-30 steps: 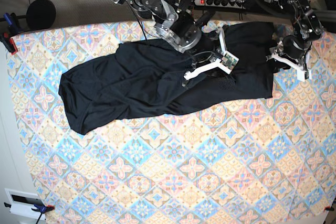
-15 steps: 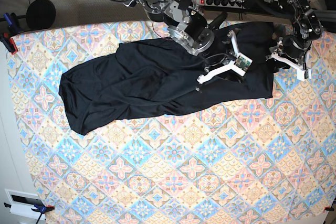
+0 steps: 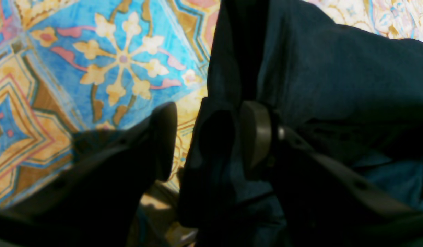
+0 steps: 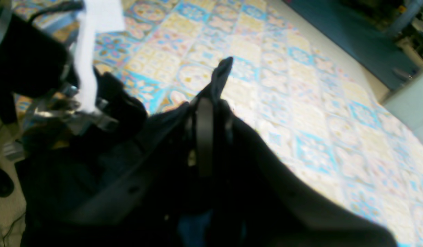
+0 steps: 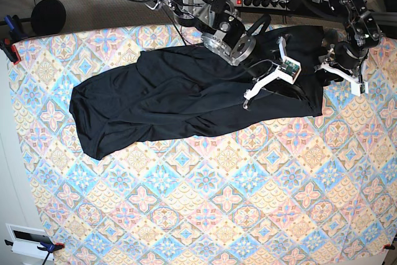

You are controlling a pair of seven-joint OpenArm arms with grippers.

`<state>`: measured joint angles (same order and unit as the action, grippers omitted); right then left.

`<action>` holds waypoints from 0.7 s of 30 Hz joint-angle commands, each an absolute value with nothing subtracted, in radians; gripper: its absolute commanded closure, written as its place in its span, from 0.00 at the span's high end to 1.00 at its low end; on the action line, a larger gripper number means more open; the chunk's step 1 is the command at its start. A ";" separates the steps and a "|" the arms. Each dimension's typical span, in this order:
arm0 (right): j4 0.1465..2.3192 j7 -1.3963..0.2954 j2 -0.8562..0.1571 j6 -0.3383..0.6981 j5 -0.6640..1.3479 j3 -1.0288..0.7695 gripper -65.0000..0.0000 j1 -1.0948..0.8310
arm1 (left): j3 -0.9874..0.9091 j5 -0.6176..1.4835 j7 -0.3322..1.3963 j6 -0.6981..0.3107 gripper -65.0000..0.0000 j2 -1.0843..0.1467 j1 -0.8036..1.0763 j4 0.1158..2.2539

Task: Layout the t-shirt on the table in an organized manner, then fold the t-shirt properly
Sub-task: 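Carry the held fabric with the right gripper across toward the left gripper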

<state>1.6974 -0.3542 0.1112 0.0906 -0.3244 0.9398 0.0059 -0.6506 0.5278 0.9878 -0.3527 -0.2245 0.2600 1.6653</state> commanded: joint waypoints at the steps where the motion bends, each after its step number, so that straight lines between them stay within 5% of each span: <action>1: 1.681 -0.300 0.142 0.084 -0.323 0.941 0.00 0.016 | -0.657 0.542 0.970 -0.357 0.45 -0.240 0.257 1.679; 9: 1.475 -0.064 0.145 0.084 -0.323 0.906 0.00 0.016 | -0.657 0.542 0.970 -0.357 0.45 -0.239 0.259 1.679; 21: 1.474 -0.050 0.151 0.090 -0.251 0.771 0.00 0.136 | -0.657 0.542 0.970 -0.357 0.45 -0.239 0.260 1.673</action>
<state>1.4464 -0.0887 0.1299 0.0978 -0.2481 0.7689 0.1123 -0.6506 0.5282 0.9874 -0.3527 -0.2241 0.2634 1.6619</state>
